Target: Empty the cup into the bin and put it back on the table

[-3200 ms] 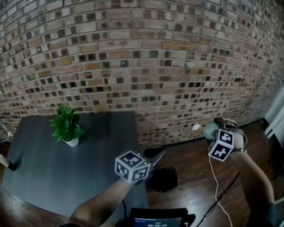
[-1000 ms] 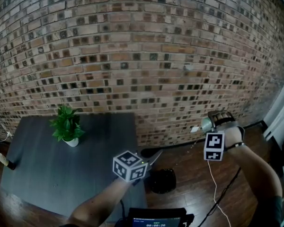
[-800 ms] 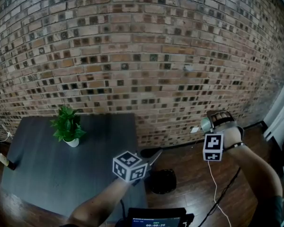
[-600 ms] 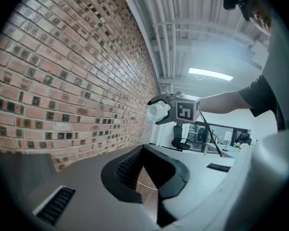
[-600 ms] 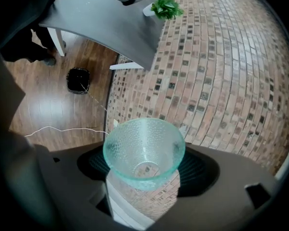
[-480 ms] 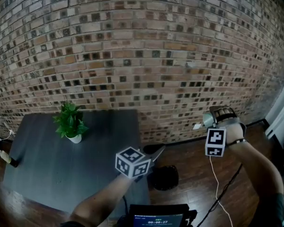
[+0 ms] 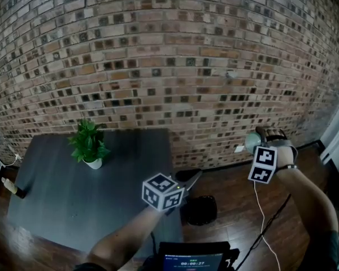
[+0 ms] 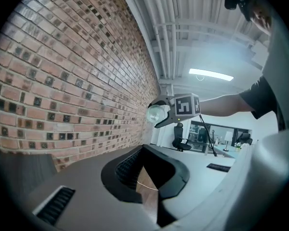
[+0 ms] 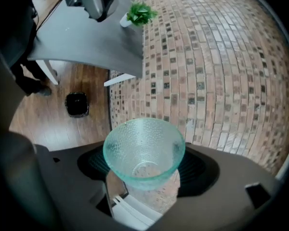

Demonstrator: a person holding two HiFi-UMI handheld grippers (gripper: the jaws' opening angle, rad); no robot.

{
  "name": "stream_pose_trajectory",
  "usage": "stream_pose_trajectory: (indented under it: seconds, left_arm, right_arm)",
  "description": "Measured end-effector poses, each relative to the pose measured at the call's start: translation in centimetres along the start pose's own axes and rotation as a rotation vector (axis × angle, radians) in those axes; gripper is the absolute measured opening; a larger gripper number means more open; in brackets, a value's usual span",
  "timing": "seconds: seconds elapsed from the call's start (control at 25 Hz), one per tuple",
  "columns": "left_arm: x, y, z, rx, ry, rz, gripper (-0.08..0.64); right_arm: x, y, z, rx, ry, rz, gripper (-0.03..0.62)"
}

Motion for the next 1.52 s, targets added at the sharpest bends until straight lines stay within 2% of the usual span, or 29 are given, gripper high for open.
stream_pose_trajectory:
  seconds: [0.08,0.24,0.4,0.6,0.76,0.92,1.52]
  left_arm:
    - [0.1,-0.1,-0.2,0.007,-0.028,0.009,-0.009]
    - [0.6,-0.2,-0.2,0.017,0.009,0.002,-0.009]
    - [0.6,-0.5,-0.1,0.008,-0.028,0.023,-0.009]
    - [0.6,-0.6,0.2,0.005,0.001,0.016,-0.009]
    - [0.5,-0.5,0.4,-0.002,0.021,-0.002,-0.009]
    - [0.6,-0.4,0.4,-0.004,0.020,0.004,-0.009]
    - [1.3,1.4,-0.3,-0.036,0.038,0.004,-0.009]
  right_arm:
    - [0.3,-0.2,-0.2,-0.025,-0.082,-0.024,0.397]
    - [0.9,-0.6,-0.3,-0.069,-0.204,-0.059,0.397]
    - [1.5,-0.6,-0.4,-0.131,-0.330,-0.106,0.397]
    - [2.0,-1.0,0.2,-0.204,-0.417,-0.153,0.397]
    - [3.5,-2.9,1.2,-0.286,-0.563,-0.182,0.397]
    - [4.0,-2.9,1.3,-0.352,-0.683,-0.254,0.397]
    - [3.3,-0.7,2.2,-0.486,-0.923,-0.472,0.397]
Point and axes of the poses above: the fingertips, and each gripper's own axes: y backward along the fingers, z to its left, x out of its underside, the point moved 9 cm from there along y, backward along the fingers, and after that the axes turned 2 degrees about -y, right-handed, at the moved point
